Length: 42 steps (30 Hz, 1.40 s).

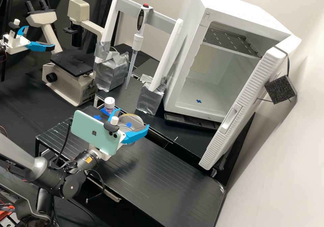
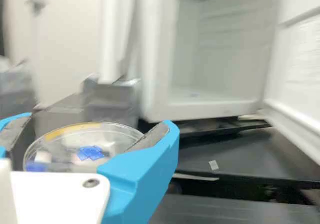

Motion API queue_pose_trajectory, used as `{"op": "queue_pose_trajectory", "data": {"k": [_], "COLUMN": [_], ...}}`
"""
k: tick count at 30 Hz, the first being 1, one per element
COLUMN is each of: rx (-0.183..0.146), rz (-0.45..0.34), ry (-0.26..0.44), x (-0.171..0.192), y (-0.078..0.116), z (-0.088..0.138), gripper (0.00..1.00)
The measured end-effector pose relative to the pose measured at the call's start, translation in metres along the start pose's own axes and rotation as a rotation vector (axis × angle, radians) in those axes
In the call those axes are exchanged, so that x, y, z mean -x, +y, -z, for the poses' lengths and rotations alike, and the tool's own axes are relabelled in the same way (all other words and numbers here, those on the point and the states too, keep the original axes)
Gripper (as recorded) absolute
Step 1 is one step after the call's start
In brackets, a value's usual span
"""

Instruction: Open the lid

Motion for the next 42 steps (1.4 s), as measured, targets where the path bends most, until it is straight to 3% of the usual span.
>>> {"op": "queue_pose_trajectory", "data": {"k": [4, 8, 14, 20, 26, 34, 35, 42], "rx": [-0.066, -0.094, -0.113, -0.097, -0.088, -0.056, -0.049, -0.035], "rz": [-0.103, -0.153, -0.135, -0.096, -0.108, -0.105, -0.106, -0.117], "ry": [-0.048, -0.112, -0.201, -0.261, -0.317, -0.327, -0.328, -0.335], "x": [-0.001, -0.003, -0.005, -0.008, -0.008, -0.011, -0.012, -0.014], "y": [0.009, 0.012, 0.009, 0.003, 0.002, -0.001, -0.001, -0.003], "z": [-0.008, -0.02, -0.038, -0.051, -0.061, -0.063, -0.063, -0.064], "gripper": [0.0, 0.0, 0.0, 0.0, 0.0, 0.0, 1.0, 1.0]}}
